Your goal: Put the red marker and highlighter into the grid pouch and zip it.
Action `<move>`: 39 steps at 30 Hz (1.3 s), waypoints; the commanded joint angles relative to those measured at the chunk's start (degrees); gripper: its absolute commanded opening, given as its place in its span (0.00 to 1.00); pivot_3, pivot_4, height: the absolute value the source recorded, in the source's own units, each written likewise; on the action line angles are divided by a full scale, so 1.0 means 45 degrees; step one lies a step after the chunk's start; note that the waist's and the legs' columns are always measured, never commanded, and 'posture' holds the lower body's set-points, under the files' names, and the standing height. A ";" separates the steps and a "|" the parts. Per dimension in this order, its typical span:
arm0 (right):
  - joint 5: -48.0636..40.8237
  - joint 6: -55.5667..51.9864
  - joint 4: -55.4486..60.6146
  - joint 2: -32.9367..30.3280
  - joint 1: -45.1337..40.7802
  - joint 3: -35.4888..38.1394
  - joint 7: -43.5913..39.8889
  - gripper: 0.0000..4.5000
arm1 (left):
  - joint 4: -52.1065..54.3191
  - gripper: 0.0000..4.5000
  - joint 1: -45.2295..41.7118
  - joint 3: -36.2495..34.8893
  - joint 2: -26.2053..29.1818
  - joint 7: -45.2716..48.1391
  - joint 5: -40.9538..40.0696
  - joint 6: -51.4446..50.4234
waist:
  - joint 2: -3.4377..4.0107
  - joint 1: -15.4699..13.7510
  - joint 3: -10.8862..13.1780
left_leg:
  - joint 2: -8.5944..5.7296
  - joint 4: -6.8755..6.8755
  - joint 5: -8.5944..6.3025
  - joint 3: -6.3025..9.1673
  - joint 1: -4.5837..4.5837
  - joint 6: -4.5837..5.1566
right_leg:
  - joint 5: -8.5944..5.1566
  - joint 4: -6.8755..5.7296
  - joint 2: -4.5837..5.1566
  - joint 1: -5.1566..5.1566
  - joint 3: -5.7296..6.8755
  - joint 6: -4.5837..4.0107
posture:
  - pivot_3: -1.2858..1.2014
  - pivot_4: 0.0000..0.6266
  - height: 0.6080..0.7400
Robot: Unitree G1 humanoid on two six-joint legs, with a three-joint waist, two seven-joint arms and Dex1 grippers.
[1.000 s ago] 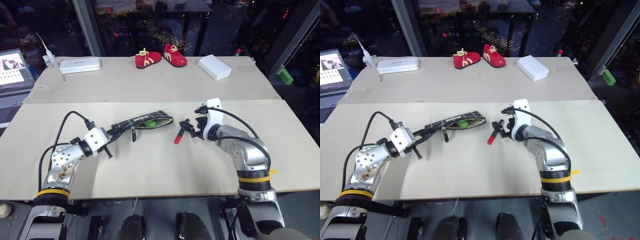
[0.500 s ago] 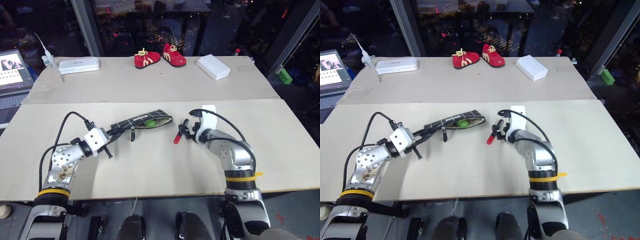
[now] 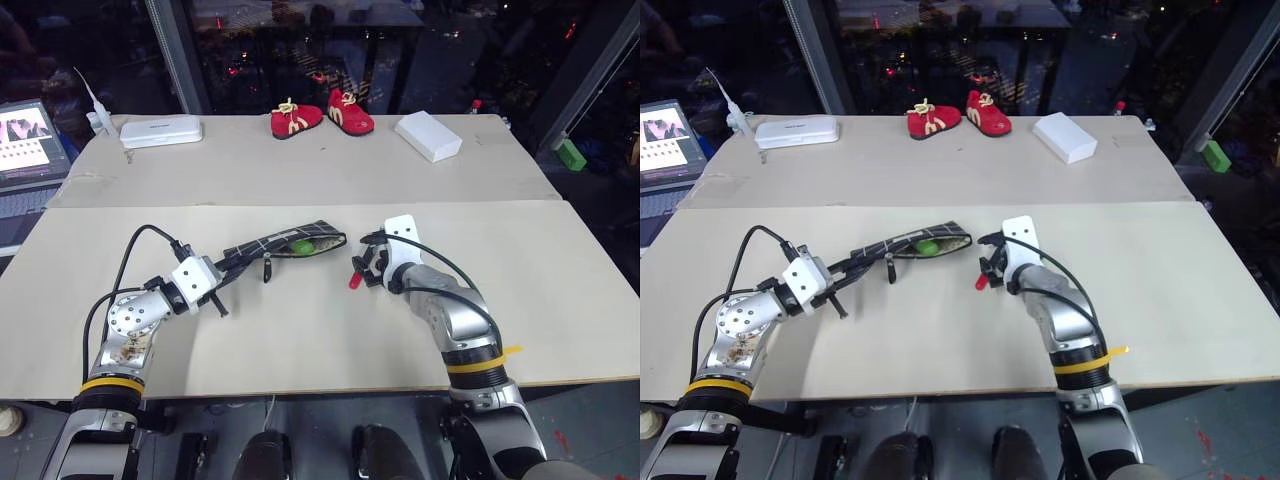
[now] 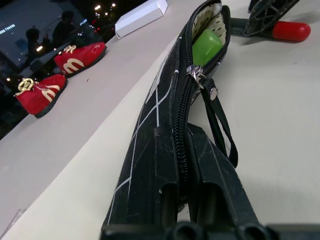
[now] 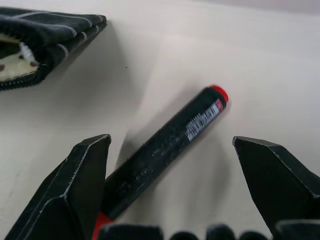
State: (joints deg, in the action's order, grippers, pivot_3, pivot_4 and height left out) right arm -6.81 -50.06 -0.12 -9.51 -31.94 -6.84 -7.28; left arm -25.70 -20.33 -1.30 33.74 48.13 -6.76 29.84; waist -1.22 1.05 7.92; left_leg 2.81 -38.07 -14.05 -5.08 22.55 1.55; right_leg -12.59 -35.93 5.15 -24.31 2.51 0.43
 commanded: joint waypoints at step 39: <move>0.1233 0.8614 0.3838 -0.7312 0.1397 -0.0952 -0.8160 0.12 | 0.0018 0.00 -0.0777 0.0142 -0.0185 0.0174 -0.0080 0.0036 | -0.0005 -0.0015 0.0006 | -0.0012 0.0030 -0.0006 -0.0013 0.0053 0.0009 | -0.0006 0.0030 -0.0016 -0.0065 -0.0020 0.0019 | 0.52 0.24 1.00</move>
State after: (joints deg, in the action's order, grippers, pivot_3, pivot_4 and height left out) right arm -2.32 -15.91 12.54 -40.27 -26.56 -7.82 -38.52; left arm -25.95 -22.94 -0.48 32.77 48.65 -6.71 29.76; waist -1.25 0.99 7.95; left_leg 2.76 -37.94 -14.08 -5.14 22.79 1.59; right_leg -12.62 -35.79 5.08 -24.59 2.44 0.51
